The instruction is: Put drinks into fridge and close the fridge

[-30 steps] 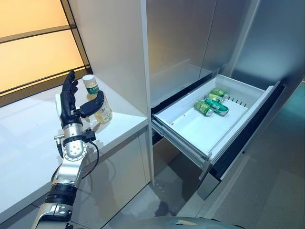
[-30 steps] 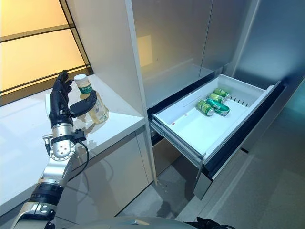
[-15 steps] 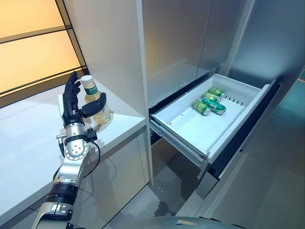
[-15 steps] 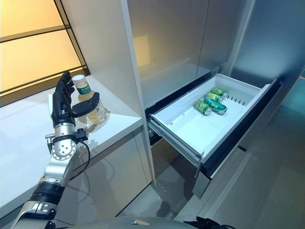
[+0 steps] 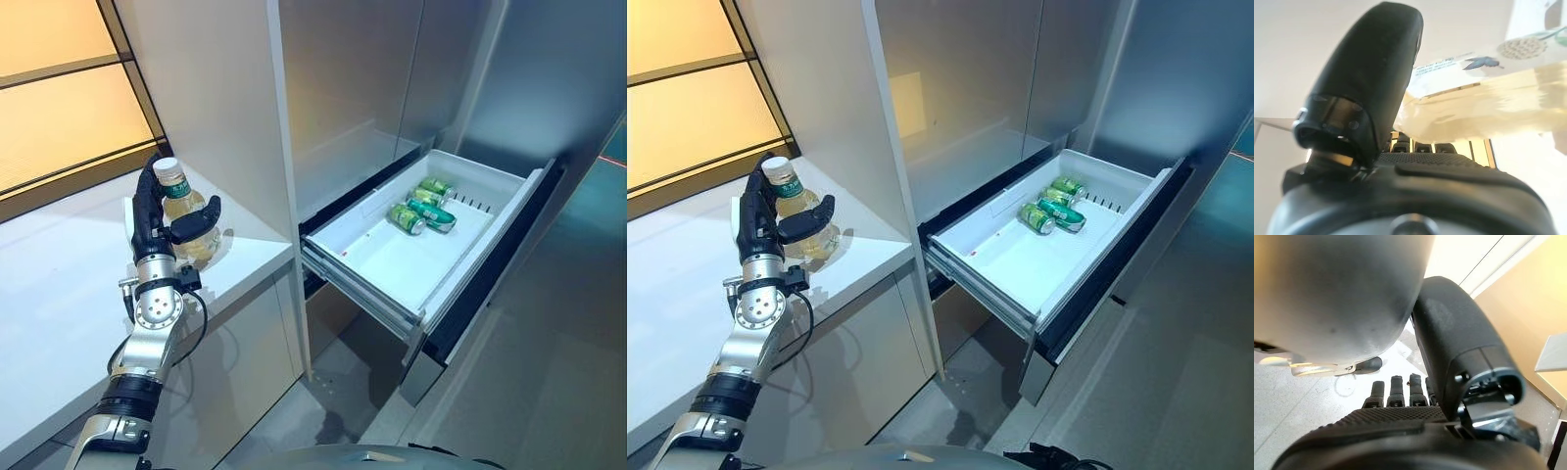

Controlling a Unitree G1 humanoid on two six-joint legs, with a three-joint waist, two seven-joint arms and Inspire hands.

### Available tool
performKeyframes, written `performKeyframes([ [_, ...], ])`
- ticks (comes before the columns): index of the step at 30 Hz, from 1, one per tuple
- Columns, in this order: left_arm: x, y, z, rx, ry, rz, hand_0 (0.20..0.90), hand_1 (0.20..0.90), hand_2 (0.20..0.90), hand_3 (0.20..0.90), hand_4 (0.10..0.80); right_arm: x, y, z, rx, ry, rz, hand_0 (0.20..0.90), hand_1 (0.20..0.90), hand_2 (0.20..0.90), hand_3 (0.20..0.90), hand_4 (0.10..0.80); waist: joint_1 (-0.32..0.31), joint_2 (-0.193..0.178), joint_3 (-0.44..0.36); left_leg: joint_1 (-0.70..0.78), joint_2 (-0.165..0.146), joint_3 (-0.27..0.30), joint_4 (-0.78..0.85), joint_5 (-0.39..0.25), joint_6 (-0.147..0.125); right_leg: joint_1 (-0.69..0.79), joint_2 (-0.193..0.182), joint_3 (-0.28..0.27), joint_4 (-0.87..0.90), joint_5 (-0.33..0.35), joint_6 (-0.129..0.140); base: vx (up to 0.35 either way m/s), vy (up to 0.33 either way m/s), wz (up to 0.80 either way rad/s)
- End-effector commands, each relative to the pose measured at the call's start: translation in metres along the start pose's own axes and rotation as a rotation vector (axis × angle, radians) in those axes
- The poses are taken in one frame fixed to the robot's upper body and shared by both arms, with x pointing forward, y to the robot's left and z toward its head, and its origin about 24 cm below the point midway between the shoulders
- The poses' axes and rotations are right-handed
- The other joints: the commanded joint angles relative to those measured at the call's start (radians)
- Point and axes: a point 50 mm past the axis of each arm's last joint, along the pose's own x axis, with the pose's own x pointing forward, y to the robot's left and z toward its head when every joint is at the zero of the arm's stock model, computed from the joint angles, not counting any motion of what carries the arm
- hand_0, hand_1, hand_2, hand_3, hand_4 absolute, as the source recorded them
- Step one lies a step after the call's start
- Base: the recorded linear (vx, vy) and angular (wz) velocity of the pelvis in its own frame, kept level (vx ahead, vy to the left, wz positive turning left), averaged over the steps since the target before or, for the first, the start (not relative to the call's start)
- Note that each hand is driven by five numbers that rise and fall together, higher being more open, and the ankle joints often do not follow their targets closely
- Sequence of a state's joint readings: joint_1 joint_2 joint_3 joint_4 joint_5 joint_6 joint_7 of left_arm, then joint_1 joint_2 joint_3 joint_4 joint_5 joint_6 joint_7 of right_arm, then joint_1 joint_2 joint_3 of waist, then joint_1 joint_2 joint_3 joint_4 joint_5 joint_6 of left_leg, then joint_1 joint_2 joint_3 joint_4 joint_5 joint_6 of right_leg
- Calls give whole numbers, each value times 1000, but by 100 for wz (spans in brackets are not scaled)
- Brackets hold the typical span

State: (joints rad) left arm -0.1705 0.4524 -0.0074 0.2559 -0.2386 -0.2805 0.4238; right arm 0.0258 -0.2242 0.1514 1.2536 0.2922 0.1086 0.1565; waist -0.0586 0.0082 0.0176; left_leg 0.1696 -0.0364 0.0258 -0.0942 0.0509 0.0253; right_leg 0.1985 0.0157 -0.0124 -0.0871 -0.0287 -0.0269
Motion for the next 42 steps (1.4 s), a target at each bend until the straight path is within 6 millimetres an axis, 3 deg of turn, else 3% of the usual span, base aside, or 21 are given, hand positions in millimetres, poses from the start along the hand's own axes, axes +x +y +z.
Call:
performKeyframes([
  [1, 42, -5, 59, -73, -252, 21, 900, 900, 900, 900, 800, -1, -4, -16, -28, 68, -2, 900, 900, 900, 900, 800, -3, 11, -21, 31, -30, 14, 16, -119, 27, -56, -4, -41, 91, -24, 57, 0, 0, 0],
  [19, 43, -1, 54, -107, -235, 70, 900, 900, 900, 900, 800, -1, -3, -18, -25, 72, -3, 900, 900, 900, 900, 800, -10, 10, -23, 31, -30, 18, 16, -118, 28, -61, -5, -34, 96, -23, 59, 0, 0, 0],
  [21, 42, -2, 54, -115, -236, 61, 587, 587, 587, 535, 435, -1, -3, -18, -27, 72, -4, 900, 900, 900, 900, 800, -9, 10, -23, 30, -30, 17, 16, -118, 28, -61, -5, -34, 96, -24, 59, 0, 0, 0],
  [22, 42, -2, 54, -118, -237, 56, 373, 373, 373, 285, 185, -1, -3, -18, -27, 70, -3, 900, 900, 900, 900, 800, -9, 9, -22, 30, -30, 17, 16, -118, 28, -61, -4, -33, 97, -24, 58, 0, 0, 0],
  [23, 42, -3, 55, -119, -237, 52, 373, 373, 373, 285, 185, -1, -3, -18, -28, 70, -3, 900, 900, 900, 900, 800, -9, 9, -23, 29, -30, 16, 16, -118, 28, -61, -4, -34, 97, -24, 58, 0, 0, 0],
  [24, 42, -4, 56, -121, -239, 50, 300, 300, 300, 200, 100, -1, -3, -18, -29, 69, -2, 900, 900, 900, 900, 800, -9, 9, -23, 29, -30, 15, 15, -118, 28, -62, -4, -34, 97, -24, 58, 0, 0, 0],
  [32, 43, -7, 64, -199, -263, 10, 300, 300, 300, 200, 100, -1, -2, -11, -43, 43, 8, 900, 900, 900, 900, 800, -6, 8, -23, 26, -31, 6, 12, -115, 27, -63, -4, -34, 95, -23, 59, 0, 0, 0],
  [37, 42, -13, 85, -372, -333, -93, 300, 300, 300, 200, 100, 0, 4, 12, -180, -73, 33, 900, 900, 900, 900, 800, -1, 5, -22, 23, -30, 1, 10, -112, 24, -63, -5, -38, 91, -20, 59, -8, -5, 0],
  [42, 31, -25, 119, -597, -453, -254, 300, 300, 300, 200, 100, -4, 30, 53, -256, -256, 130, 900, 900, 900, 900, 800, 6, 0, -14, 19, -27, -7, 8, -106, 22, -63, -7, -46, 88, -16, 57, -48, -24, 2],
])
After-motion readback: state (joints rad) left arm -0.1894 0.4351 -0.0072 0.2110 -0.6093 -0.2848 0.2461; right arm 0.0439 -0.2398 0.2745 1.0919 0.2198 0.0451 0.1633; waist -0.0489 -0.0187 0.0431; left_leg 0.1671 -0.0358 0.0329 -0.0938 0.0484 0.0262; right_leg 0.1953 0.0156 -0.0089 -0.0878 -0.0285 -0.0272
